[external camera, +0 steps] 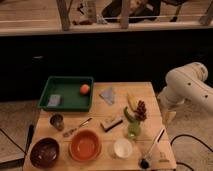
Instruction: Place eraser in metal cup
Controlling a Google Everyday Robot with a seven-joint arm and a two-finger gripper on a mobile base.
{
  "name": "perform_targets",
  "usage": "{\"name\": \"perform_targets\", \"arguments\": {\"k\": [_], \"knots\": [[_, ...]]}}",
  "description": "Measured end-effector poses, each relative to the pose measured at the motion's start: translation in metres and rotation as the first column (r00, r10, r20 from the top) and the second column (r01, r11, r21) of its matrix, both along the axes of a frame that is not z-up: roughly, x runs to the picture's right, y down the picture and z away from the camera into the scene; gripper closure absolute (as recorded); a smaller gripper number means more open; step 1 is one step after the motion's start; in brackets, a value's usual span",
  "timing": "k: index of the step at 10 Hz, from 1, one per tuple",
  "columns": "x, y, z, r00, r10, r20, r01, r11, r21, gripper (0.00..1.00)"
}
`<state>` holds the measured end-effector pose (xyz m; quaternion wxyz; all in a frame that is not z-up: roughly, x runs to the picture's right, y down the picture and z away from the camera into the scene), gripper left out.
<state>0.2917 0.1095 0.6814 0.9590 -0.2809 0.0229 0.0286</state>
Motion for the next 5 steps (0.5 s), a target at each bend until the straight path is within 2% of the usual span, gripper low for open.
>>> {"name": "perform_targets", "arguments": {"k": [2, 3, 4, 5], "knots": [[0.000, 0.001, 0.000, 1.000, -0.006, -0.001, 0.006, 1.0000, 0.000, 0.20], [-0.003, 0.002, 0.000, 0.999, -0.047, 0.000, 0.047, 0.9989, 0.001, 0.20], [-0.018, 0.002, 0.000, 0.992, -0.127, 0.020, 0.127, 0.9918, 0.000, 0.20], [-0.029, 0.002, 0.001, 0.983, -0.182, 0.036, 0.183, 0.9832, 0.000, 0.20]]}}
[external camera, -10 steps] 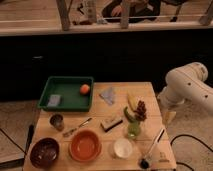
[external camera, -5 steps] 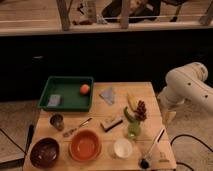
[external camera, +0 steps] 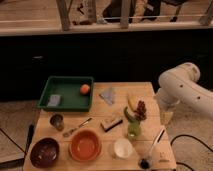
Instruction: Place eraser in metal cup
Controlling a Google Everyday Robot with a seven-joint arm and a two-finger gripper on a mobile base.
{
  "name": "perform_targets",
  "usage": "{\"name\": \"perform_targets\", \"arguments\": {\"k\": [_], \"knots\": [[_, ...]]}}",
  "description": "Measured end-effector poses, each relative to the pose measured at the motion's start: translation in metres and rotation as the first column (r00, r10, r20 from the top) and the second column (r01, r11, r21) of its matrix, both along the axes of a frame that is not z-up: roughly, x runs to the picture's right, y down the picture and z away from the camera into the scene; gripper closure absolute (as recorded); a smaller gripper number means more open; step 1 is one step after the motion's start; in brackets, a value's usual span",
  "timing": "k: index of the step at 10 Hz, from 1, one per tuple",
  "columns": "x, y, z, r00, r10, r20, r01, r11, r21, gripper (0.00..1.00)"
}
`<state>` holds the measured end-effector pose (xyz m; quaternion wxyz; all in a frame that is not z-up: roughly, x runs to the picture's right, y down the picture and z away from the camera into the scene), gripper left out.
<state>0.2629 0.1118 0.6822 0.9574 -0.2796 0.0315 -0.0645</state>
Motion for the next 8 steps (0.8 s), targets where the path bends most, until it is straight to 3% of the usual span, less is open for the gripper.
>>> {"name": "perform_targets", "arguments": {"k": [4, 6, 8], "knots": [[-0.008, 0.001, -0.002, 0.995, -0.094, 0.010, 0.094, 0.9955, 0.004, 0.20], [-0.030, 0.002, -0.001, 0.985, -0.172, 0.031, 0.172, 0.9851, 0.007, 0.20], [-0.045, 0.004, -0.004, 0.964, -0.262, 0.054, 0.261, 0.9652, 0.010, 0.20]]}}
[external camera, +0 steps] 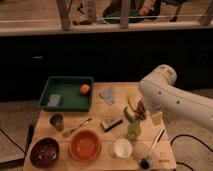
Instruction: Place eraser in metal cup
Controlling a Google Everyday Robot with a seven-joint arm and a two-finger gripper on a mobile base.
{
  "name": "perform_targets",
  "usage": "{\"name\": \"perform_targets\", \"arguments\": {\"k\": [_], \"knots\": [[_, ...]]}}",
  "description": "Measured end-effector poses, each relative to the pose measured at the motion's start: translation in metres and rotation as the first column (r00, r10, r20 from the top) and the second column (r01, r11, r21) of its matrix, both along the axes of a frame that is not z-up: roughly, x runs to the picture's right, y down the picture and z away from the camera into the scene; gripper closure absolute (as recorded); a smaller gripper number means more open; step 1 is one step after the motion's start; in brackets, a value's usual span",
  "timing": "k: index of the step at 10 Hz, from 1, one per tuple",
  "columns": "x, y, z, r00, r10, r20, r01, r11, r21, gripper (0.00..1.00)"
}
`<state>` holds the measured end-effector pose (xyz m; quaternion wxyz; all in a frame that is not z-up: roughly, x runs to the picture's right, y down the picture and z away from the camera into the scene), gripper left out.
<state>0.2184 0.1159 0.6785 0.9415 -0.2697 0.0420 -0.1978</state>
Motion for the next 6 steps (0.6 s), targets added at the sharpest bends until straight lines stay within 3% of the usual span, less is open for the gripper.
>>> {"name": "perform_targets", "arguments": {"k": [3, 6], "knots": [[-0.013, 0.003, 0.004, 0.997, -0.072, 0.020, 0.072, 0.9974, -0.004, 0.20], [-0.032, 0.004, 0.009, 0.986, -0.155, 0.060, 0.155, 0.9879, -0.007, 0.20]]}}
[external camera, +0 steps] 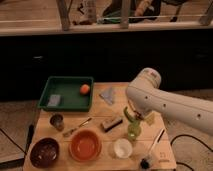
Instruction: Place eraser in metal cup
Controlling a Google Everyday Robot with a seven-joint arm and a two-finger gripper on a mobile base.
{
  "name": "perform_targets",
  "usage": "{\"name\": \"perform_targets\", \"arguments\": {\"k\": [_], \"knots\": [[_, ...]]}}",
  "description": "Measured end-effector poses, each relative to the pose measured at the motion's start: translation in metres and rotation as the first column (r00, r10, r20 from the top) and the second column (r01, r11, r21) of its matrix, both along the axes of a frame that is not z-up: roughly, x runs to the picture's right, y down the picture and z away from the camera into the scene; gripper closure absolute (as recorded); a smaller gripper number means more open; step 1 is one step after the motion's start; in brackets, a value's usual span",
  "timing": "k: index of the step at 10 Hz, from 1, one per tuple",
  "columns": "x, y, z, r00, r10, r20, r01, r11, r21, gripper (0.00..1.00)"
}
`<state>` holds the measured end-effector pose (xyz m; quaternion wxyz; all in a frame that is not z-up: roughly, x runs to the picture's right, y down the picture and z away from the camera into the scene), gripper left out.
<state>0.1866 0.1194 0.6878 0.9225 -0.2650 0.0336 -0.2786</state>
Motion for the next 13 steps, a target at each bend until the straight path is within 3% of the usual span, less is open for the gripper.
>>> {"name": "perform_targets", "arguments": {"k": [6, 13], "knots": [[-0.029, 0.001, 0.011, 0.992, -0.108, 0.062, 0.108, 0.9941, 0.000, 0.20], [-0.057, 0.000, 0.032, 0.973, -0.182, 0.142, 0.183, 0.9831, 0.009, 0.20]]}}
